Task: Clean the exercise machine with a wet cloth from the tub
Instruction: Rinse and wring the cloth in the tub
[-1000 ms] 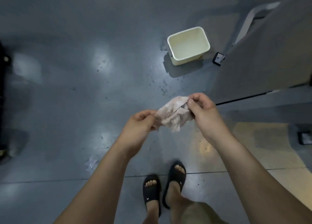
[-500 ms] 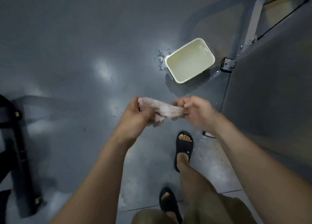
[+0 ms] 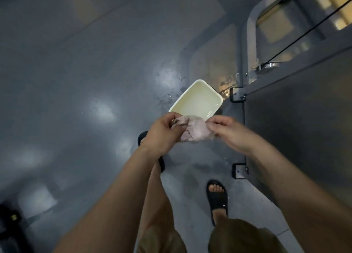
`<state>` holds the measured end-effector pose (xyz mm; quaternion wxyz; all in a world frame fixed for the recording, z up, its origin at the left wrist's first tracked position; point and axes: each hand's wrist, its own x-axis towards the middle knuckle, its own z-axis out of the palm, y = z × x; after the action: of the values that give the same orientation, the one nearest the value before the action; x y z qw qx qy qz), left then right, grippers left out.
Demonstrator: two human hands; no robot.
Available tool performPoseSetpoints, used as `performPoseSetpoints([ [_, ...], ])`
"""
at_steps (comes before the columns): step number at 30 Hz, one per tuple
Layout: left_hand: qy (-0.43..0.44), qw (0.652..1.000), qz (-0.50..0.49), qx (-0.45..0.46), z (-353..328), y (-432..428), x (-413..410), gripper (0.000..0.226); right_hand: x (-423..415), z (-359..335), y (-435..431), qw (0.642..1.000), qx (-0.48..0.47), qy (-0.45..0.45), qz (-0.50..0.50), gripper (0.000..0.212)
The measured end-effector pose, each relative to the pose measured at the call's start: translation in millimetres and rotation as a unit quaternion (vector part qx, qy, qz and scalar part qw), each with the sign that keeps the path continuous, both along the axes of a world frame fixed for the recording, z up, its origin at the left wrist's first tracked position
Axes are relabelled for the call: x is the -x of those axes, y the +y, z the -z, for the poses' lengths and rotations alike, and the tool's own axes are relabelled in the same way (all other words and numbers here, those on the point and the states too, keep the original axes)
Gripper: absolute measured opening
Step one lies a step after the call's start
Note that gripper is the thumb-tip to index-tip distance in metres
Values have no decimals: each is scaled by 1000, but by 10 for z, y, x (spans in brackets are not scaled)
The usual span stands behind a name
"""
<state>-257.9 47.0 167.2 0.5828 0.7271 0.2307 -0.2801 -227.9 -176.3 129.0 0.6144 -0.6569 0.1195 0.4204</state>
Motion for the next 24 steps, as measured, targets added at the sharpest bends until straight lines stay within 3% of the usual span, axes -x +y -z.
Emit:
performPoseSetpoints([
  [2, 27, 999, 40, -15, 213, 62, -317, 13, -267, 151, -60, 994, 77, -41, 60, 17],
  [6, 105, 986, 126, 28, 549, 224, -786, 47, -544, 383, -13, 967, 221, -77, 99, 28],
  [10, 112, 984, 125, 55, 845, 189, -1066, 36, -776, 689, 112, 959, 231, -40, 157, 19],
  [14, 111, 992, 64, 21, 1385, 27, -1186, 29, -956, 1166, 107, 958, 144, 30, 247, 16],
  [17, 151, 987, 36, -33, 2016, -110, -1239, 35, -1057, 1720, 78, 964, 188, 29, 186, 32],
  [21, 186, 968, 51, -161, 2912, -233, -1277, 48, -1115, 2651, 20, 958, 269, 96, -3, 49],
  [24, 233, 966, 13, -113, 3420, -333, -1257, 38, -1201, 3126, 65, 948, 295, 118, -6, 54],
])
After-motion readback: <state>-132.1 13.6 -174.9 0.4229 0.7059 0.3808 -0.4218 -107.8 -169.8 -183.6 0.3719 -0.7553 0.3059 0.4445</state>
